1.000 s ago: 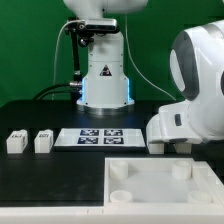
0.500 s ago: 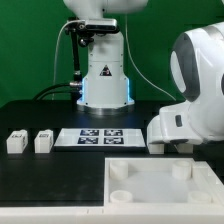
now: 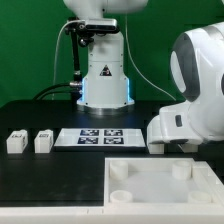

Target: Assemble one leg

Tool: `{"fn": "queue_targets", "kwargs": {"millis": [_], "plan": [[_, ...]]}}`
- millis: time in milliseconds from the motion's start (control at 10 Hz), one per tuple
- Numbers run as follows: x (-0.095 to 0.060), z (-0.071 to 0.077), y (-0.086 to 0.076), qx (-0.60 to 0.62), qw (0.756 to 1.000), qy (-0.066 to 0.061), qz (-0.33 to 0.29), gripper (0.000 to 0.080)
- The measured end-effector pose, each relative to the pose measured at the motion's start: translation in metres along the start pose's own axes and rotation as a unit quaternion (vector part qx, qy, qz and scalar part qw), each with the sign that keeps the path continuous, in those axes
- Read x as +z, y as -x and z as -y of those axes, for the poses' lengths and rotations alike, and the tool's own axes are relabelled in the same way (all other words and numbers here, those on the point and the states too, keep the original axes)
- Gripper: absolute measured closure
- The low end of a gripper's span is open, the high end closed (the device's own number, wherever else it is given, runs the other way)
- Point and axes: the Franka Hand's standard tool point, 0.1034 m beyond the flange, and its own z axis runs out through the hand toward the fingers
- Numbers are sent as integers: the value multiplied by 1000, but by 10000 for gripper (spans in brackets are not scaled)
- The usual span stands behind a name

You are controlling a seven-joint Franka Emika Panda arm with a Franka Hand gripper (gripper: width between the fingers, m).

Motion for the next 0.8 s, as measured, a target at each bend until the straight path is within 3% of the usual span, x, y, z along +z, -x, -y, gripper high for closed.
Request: {"fn": "queue_targets", "kwargs": {"millis": [400,500,600,800], "plan": [[-3,-1,0,-1,1000,-1,-2,509],[-22,-6,6,-20,1000,0,-7,509],[-58,-15,21,-43,998,-3,-39,509],[-103,-44,41,-66,996,-11,-66,509]]}}
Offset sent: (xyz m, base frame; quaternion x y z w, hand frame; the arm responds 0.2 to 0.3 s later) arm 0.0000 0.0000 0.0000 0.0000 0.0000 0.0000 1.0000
